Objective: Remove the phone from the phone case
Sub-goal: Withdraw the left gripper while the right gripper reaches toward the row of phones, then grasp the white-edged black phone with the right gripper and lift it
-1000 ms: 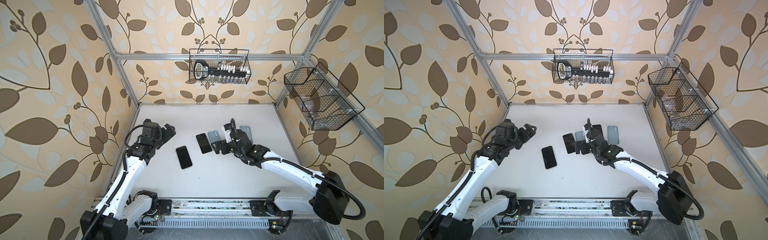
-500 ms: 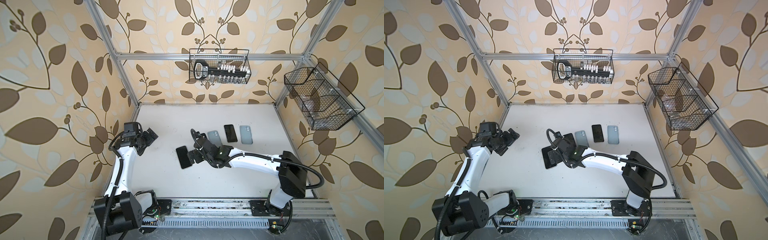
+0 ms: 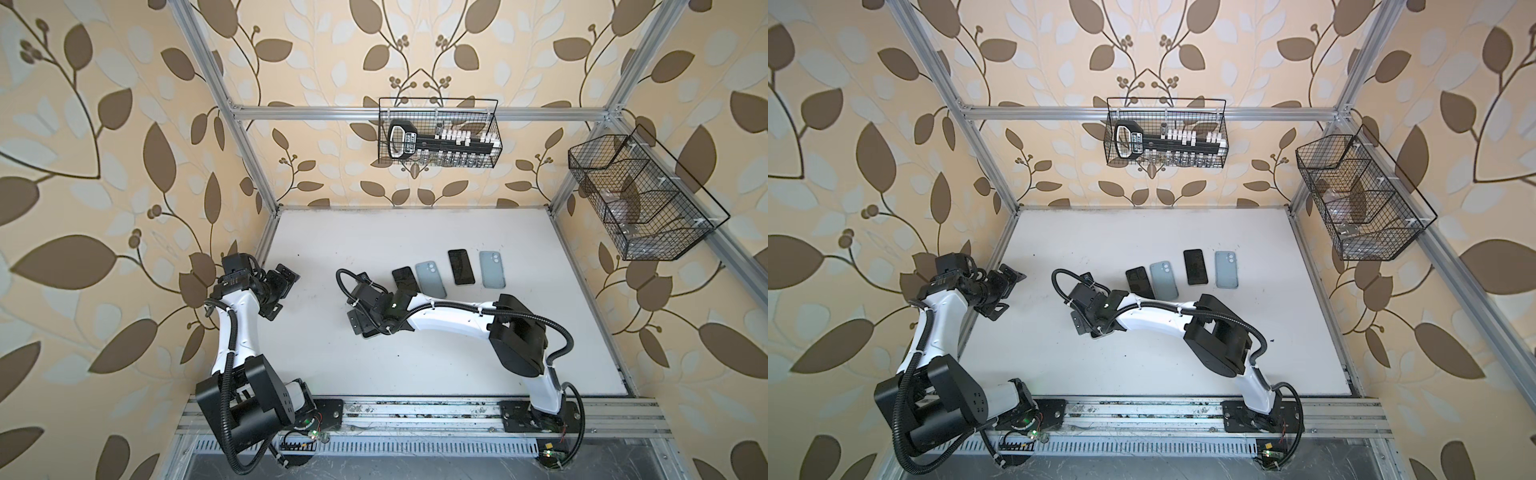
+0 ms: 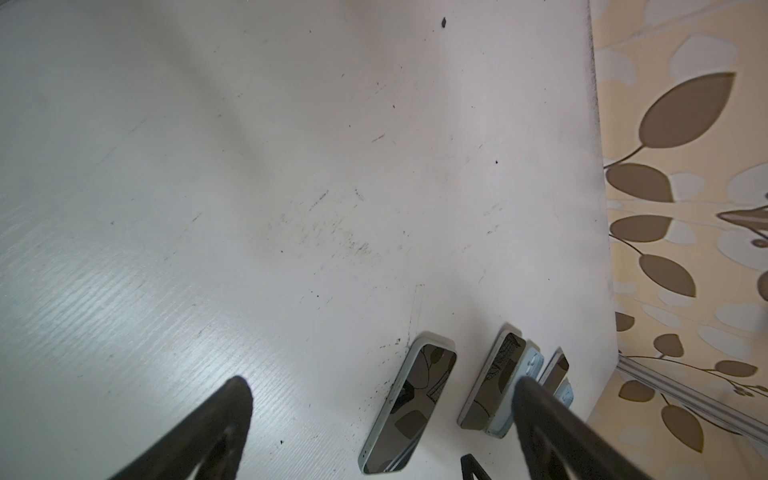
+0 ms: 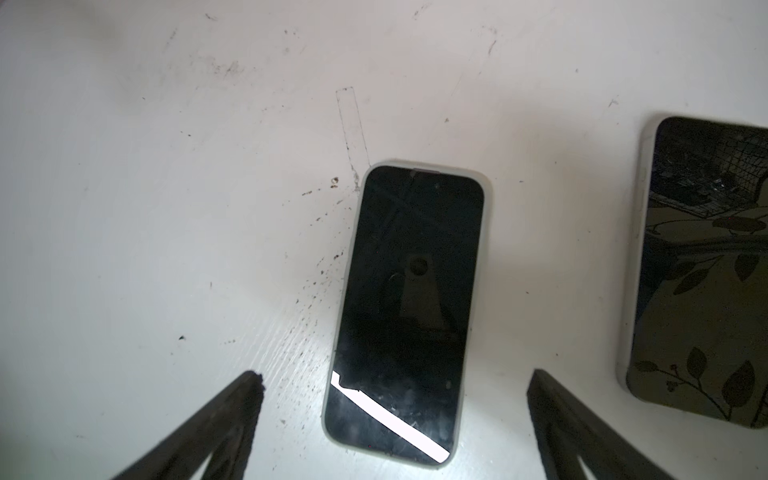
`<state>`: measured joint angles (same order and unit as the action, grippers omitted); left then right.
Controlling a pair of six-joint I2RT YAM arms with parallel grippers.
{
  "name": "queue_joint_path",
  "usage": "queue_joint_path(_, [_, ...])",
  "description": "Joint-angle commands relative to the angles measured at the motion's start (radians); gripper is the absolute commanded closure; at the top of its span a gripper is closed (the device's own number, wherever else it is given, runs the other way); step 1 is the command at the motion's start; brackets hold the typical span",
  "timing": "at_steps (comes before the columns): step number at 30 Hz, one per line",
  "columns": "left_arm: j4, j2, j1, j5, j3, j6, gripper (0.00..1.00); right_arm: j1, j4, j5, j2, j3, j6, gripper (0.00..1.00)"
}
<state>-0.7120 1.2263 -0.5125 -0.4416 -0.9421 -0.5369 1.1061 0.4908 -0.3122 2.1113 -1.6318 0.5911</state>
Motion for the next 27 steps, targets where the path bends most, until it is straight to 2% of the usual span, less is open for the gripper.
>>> queue_joint_path(1, [0.004, -0.012, -0.012, -0.059, 0.011, 0.02, 0.01, 0.008, 0.079, -0.027, 0.052, -0.058, 0.019, 0.01])
queue_joint_path(27, [0.026, -0.016, -0.038, -0.114, 0.026, 0.011, 0.01, 0.018, 0.137, -0.015, 0.19, -0.131, 0.049, 0.07])
